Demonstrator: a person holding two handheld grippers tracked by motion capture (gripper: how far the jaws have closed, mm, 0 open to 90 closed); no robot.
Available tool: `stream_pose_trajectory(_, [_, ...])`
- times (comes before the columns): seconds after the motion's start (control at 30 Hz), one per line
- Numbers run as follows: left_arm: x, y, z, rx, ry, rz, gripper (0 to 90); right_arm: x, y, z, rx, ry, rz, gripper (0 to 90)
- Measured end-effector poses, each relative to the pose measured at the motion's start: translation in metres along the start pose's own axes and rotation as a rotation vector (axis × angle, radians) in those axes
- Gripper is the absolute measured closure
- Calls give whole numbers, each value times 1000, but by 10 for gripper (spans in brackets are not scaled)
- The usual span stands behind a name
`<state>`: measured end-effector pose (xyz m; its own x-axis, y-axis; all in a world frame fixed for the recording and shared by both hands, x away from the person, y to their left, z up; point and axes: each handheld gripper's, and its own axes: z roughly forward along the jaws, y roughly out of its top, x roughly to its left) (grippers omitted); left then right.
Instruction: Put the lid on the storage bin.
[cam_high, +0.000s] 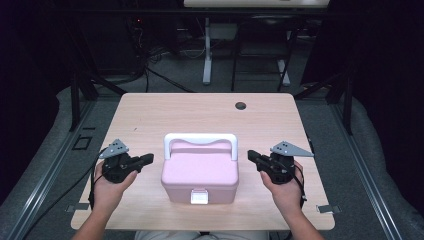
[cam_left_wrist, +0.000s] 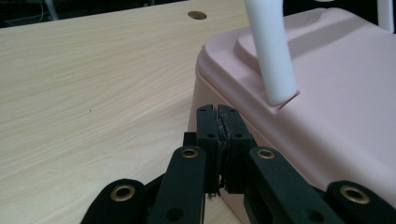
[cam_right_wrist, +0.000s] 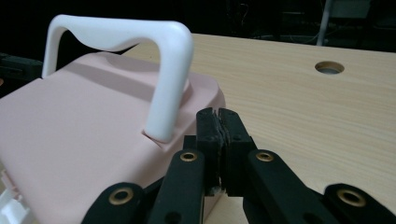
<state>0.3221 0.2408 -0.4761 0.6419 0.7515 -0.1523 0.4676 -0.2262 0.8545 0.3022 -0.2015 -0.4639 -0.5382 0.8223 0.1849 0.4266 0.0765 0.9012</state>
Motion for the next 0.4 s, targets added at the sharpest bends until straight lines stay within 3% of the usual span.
stream_pose_trajectory(0.17, [7,-8,3,5,14,-16,838,-9,-9,2,10,-22,18,877])
stream_pose_trajectory(0.4, [14,-16,6,13,33,-29,657,-21,-25,8,19,-52,25,786])
